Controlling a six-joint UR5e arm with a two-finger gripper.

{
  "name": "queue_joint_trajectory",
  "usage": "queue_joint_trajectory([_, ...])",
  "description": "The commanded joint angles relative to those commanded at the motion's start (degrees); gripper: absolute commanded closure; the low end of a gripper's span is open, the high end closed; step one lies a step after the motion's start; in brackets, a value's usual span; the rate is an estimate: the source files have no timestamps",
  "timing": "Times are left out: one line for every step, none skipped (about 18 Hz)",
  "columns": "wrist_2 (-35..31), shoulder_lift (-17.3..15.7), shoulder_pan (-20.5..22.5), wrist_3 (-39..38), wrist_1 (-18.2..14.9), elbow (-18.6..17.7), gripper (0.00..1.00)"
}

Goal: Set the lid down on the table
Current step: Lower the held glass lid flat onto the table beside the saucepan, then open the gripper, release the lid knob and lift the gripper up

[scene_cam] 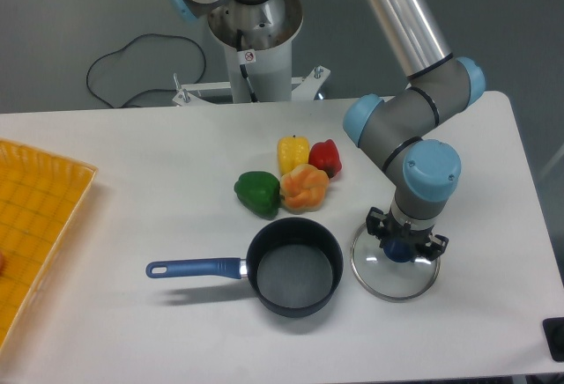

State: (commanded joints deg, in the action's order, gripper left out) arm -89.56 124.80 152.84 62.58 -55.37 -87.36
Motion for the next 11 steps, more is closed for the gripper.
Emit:
queue_joint_trajectory([-0.1,0.0,0.0,0.0,0.0,0.0,0.27])
queue_joint_trajectory([0.0,0.0,0.0,0.0,0.0,0.0,0.26])
queue_joint_trajectory([0.0,0.0,0.0,0.1,0.0,0.0,0.25])
queue_joint_trajectory([0.0,0.0,0.0,0.1,0.0,0.0,0.23])
queue_joint_trajectory([-0.1,0.1,0.0,0.3,0.0,0.0,0.16])
queue_joint_trajectory([-0.1,0.1,0.0,0.4,0.1,0.0,0.03])
queue_joint_trajectory([-0.1,0.0,0.0,0.5,0.2,0.0,0.00])
queue_joint_trajectory([-0.1,0.0,-0.1,0.5,0.2,0.0,0.00])
queue_joint_trajectory([-0.2,0.0,-0.3,0.4,0.3,0.0,0.00])
queue_joint_trajectory([-0.3,-0.2,-0.6,0.4,0.2,0.0,0.00])
queue_joint_trajectory([-0.3,-0.5,-0.8,0.4,0.3,-0.3,0.00])
